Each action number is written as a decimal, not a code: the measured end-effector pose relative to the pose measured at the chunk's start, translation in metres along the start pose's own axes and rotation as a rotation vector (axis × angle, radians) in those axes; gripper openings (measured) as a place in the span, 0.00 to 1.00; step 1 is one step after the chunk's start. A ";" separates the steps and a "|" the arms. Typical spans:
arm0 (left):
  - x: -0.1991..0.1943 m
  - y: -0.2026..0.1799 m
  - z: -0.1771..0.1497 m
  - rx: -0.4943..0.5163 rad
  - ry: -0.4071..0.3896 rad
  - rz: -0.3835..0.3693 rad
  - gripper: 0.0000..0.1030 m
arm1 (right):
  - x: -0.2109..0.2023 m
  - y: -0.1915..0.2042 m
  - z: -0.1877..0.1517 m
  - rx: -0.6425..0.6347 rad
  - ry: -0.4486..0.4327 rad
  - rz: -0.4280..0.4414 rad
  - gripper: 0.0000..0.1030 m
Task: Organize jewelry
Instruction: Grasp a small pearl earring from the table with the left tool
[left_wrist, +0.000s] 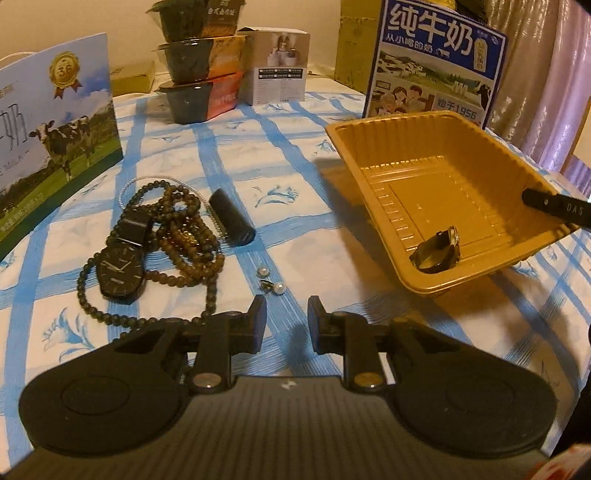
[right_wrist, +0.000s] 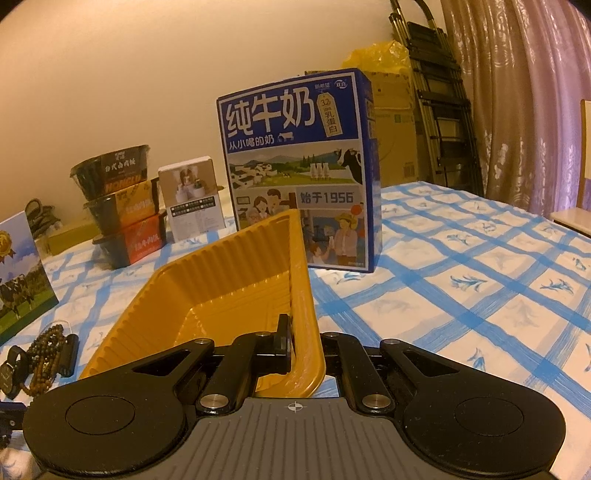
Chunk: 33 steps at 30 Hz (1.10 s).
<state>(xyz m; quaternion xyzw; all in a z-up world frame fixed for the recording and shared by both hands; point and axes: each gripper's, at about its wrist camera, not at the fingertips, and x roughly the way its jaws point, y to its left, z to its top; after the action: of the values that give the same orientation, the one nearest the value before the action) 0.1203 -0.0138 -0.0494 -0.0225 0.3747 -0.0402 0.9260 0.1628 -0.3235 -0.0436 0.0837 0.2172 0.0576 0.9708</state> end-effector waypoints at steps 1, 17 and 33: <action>0.003 -0.001 0.000 0.005 0.004 0.006 0.20 | 0.000 0.000 0.000 0.001 0.000 0.000 0.05; 0.045 0.000 0.008 0.094 0.008 0.052 0.23 | 0.002 -0.003 -0.003 0.008 0.010 -0.003 0.05; 0.020 -0.010 0.015 0.098 -0.040 0.007 0.16 | 0.003 -0.001 -0.003 0.007 0.008 0.000 0.05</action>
<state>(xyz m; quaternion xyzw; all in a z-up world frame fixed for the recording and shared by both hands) 0.1447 -0.0252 -0.0516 0.0236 0.3537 -0.0548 0.9334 0.1642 -0.3237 -0.0478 0.0869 0.2214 0.0573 0.9696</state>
